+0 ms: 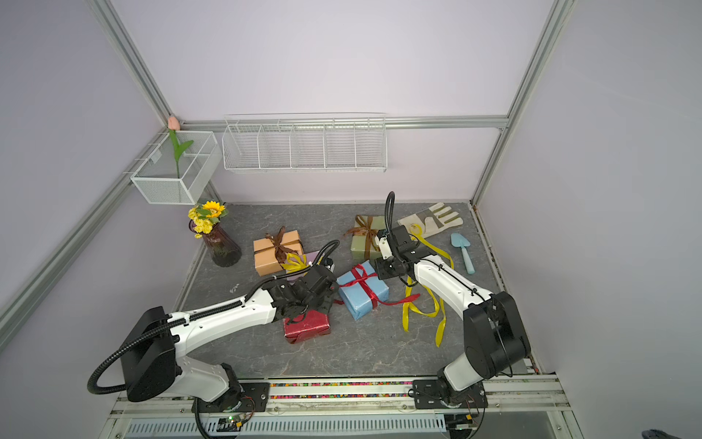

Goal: Untie the ribbon bows on the gift boxes
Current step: Untie the ribbon from the gift box.

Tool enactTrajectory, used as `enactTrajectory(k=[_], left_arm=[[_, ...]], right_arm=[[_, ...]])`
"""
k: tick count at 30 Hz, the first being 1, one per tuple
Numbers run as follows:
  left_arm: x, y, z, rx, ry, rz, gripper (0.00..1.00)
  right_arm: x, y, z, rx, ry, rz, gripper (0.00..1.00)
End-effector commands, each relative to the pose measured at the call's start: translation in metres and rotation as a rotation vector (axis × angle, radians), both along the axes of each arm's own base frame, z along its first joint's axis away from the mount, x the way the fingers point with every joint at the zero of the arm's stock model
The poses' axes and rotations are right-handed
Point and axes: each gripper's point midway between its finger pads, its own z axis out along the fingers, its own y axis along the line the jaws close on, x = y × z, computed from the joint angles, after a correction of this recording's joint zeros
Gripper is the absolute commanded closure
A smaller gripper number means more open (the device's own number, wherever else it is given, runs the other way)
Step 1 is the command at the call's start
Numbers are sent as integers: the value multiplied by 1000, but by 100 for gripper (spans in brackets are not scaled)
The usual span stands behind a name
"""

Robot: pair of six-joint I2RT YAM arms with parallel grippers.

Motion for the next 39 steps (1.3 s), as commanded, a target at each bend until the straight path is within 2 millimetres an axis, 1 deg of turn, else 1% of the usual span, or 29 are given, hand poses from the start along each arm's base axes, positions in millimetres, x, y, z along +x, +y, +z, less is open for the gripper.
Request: enactTrajectory(k=[1, 2, 4, 8, 10, 13, 17, 22, 25, 28, 30, 32, 35, 39], left_arm=[[-2, -8, 8, -25, -3, -26, 54], [0, -12, 14, -35, -12, -41, 49], [4, -23, 28, -53, -41, -78, 45], [15, -44, 52, -69, -98, -157, 43], [20, -55, 56, -65, -116, -200, 43], [21, -77, 49, -56, -106, -301, 43], [22, -105, 29, -34, -57, -414, 45], [38, -117, 12, 26, -69, -416, 46], [42, -121, 5, 43, -62, -421, 47], [42, -124, -2, 54, -41, -423, 58], [41, -125, -6, 58, -27, -424, 61], [40, -125, -6, 47, -20, -416, 65], [39, -126, 0, 26, -22, -409, 69], [38, -124, 11, 16, -28, -403, 82]], right_arm=[[-10, 9, 6, 20, 3, 48, 65], [-12, 10, 7, 26, 7, 51, 64], [-16, 10, 7, 38, 10, 50, 64], [-22, 8, 4, 48, 22, 40, 64], [-25, 6, 3, 47, 25, 32, 64], [-28, 4, 2, 49, 27, 21, 64], [-32, -1, 4, 43, 27, 8, 64], [-38, -5, 5, 48, 23, -9, 63], [-42, -7, 1, 49, 29, -18, 63], [-46, -9, -5, 49, 38, -23, 63], [-47, -9, -8, 50, 43, -23, 62], [-47, -8, -13, 50, 53, -20, 62], [-45, -5, -17, 59, 63, -16, 62], [-41, -2, -20, 65, 68, -18, 63]])
